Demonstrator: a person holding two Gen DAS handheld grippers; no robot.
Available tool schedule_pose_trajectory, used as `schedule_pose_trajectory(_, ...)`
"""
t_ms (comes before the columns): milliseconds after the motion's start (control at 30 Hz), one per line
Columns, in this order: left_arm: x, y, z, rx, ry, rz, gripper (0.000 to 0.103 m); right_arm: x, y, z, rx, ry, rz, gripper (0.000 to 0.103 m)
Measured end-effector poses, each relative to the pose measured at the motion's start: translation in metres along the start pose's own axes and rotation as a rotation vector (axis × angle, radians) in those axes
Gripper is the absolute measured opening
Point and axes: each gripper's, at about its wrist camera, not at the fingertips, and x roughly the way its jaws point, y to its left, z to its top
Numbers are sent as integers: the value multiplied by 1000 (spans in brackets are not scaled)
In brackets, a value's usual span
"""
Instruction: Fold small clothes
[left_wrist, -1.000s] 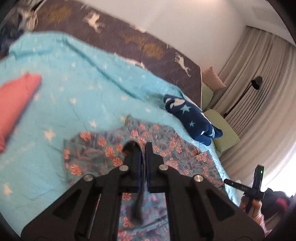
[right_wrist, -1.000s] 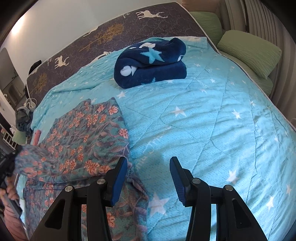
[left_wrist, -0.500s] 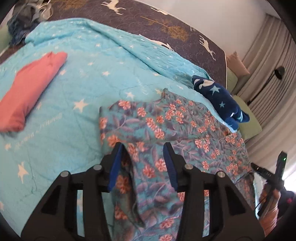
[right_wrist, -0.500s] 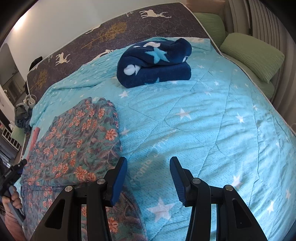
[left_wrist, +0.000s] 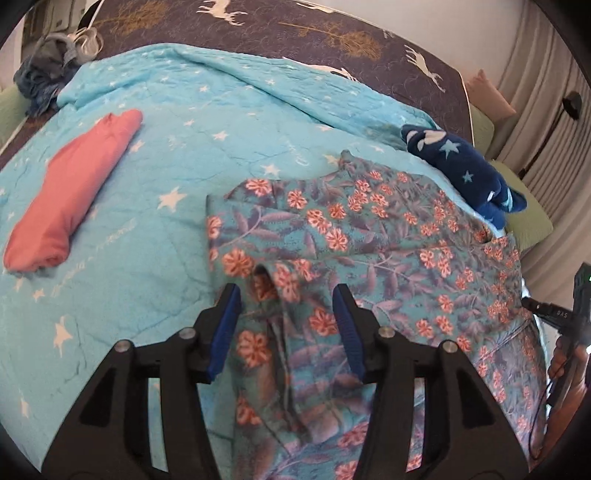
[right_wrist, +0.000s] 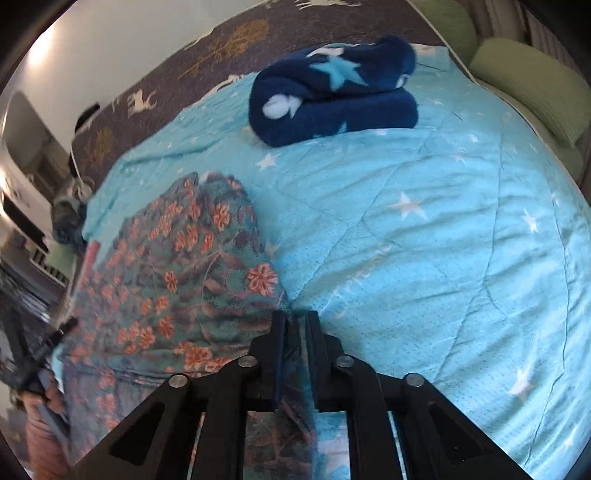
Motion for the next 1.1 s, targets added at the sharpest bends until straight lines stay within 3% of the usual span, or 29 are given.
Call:
schedule_pose_trajectory(33,-3,1,0,-8,-11,-5,53,-4,-5,0,-7,-42,-110,1)
schedule_pose_trajectory(67,-7,2,1,-14,-24,-9,53,-6,-12,1,5,-51,-126,2)
schedule_pose_trajectory(133,-10,3,3,-17,-33,-13,54,-6,-29,6,72,-6,-18,5)
schedule_pose_trajectory(200,-10,1,7,-20,-37,-14,54,-7,-25,17,51,14,86,11)
schedule_pose_trajectory(300,-7,-6,21,-32,-34,-34,54,-7,1,38,-38,-5,91,39)
schedule_pose_trajectory(433,3,-44,51,4,-26,-182,54,-1,28,54,-45,6,124,43)
schedule_pose_trajectory(533,22,-108,70,144,27,-317,64,-1,35,42,-63,-6,134,45)
schedule_pose_trajectory(633,47,-165,80,245,75,-407,72,-8,30,20,-128,8,85,45)
schedule_pose_trajectory(767,108,-239,90,283,264,-509,72,-24,21,-11,-228,32,62,49)
schedule_pose_trajectory(933,156,-287,84,300,448,-575,72,-32,15,-31,-298,34,11,55)
schedule_pose_trajectory(1033,178,-307,75,306,587,-586,70,-23,10,-35,-279,40,23,57)
schedule_pose_trajectory(1100,178,-320,70,337,615,-609,65,-20,6,-34,-254,17,42,59)
